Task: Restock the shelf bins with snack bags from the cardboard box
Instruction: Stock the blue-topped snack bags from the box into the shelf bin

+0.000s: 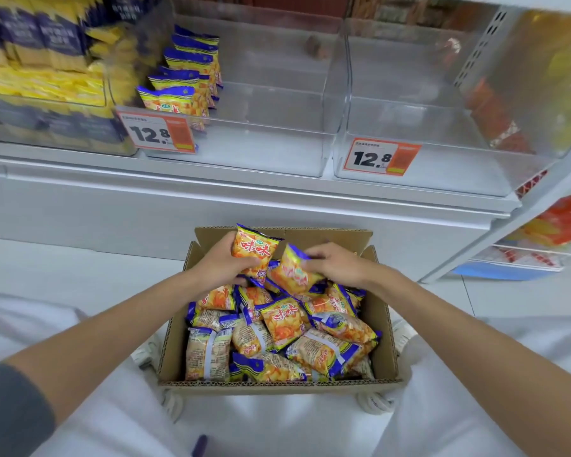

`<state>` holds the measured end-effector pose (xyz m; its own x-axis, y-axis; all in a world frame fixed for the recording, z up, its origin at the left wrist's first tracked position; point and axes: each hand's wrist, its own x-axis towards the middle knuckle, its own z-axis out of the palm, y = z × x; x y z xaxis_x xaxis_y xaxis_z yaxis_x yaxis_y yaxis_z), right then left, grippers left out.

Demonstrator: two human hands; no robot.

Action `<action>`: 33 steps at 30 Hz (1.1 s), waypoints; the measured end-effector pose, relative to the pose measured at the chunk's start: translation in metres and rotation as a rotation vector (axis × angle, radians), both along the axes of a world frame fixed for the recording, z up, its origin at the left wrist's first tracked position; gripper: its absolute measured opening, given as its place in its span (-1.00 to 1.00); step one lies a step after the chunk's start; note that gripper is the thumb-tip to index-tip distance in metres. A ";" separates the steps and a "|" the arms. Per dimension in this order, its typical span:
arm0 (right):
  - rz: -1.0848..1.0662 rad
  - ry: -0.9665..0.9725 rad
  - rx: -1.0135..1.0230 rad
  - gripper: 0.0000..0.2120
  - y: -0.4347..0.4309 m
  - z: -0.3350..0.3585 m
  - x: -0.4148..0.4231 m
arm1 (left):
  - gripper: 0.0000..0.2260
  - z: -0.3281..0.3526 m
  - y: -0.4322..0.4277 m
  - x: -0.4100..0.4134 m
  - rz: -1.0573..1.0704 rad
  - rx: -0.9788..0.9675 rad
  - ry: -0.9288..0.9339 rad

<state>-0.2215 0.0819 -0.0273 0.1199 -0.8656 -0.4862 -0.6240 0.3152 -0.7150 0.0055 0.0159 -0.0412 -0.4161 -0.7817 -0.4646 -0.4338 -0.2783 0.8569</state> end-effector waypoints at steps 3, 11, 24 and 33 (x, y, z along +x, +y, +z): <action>-0.124 -0.193 0.030 -0.65 -0.016 0.014 -0.004 | -0.63 0.004 -0.003 -0.003 0.080 0.055 0.054; -0.224 -0.287 -0.088 -0.68 -0.034 0.053 -0.007 | -0.79 0.050 -0.021 0.008 0.176 -0.201 0.140; -0.270 -0.338 -0.649 -0.79 -0.114 0.176 0.021 | -0.67 0.196 -0.154 0.071 0.227 -0.638 0.090; -0.263 -0.316 -0.685 -0.80 -0.173 0.168 0.021 | -0.86 0.172 -0.194 0.068 -0.015 -0.652 -0.319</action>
<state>-0.2009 -0.0908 0.1405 -0.0864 -0.9785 0.1873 -0.3254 -0.1499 -0.9336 0.0738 -0.1785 0.1306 -0.3510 -0.9364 -0.0065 -0.6898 0.2539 0.6780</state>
